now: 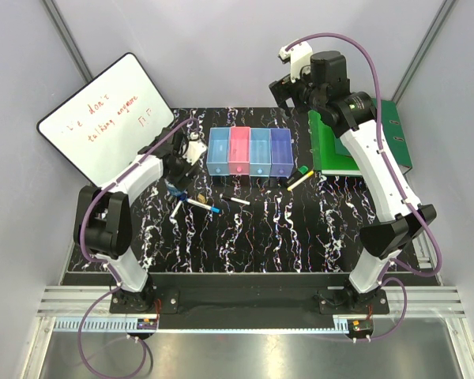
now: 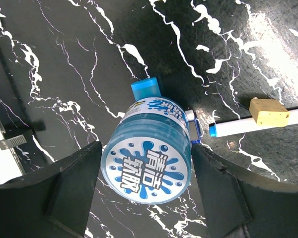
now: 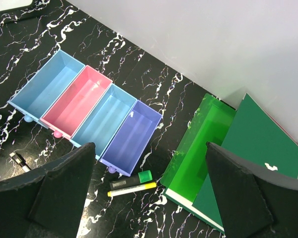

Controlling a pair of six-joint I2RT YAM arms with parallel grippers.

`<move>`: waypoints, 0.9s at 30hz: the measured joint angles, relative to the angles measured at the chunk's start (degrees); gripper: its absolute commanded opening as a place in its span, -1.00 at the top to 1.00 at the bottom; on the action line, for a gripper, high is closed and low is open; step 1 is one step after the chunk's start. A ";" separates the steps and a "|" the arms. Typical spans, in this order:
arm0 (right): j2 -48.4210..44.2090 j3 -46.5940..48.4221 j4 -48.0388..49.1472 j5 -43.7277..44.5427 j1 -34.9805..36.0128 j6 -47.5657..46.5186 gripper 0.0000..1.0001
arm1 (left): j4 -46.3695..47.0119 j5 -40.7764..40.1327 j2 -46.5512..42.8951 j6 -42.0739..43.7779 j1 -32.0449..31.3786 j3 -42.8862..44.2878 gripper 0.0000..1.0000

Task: Sort the stationery into containers
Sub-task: Pick up the stationery from the center of the board.

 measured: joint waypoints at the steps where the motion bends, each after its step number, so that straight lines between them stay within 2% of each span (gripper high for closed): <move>1: 0.00 0.00 0.00 0.00 0.00 0.00 -0.99 | 0.04 0.00 0.00 0.00 0.00 0.00 -0.55; 11: 0.00 0.00 0.00 0.00 0.00 0.39 -0.98 | -1.01 0.00 0.00 0.00 0.00 0.00 -0.51; 15: 0.00 0.00 0.00 0.00 0.00 0.44 -0.97 | -1.07 0.00 -0.02 -0.07 0.07 0.00 -0.11; 16: 0.00 0.00 0.00 0.00 0.00 0.46 -0.97 | -1.05 0.00 -0.02 -0.20 0.07 0.02 0.16; 18: 0.00 0.00 -0.02 0.00 0.00 0.59 -0.97 | -1.11 0.02 -0.07 -0.11 0.11 0.07 0.50; 19: 0.00 0.00 0.00 0.00 0.00 0.61 -0.97 | -1.16 0.02 -0.07 -0.09 0.11 0.09 0.79; 20: 0.00 0.00 0.00 0.00 0.00 0.63 -0.97 | -1.18 0.04 -0.07 -0.11 0.11 0.11 0.94; 21: 0.00 -0.04 0.00 0.00 0.00 0.63 -0.97 | -1.20 0.02 -0.07 -0.15 0.11 0.11 1.00; 27: -0.11 -1.11 -0.04 0.13 0.00 0.66 -0.97 | -3.72 0.04 -0.07 -0.17 0.11 1.20 1.00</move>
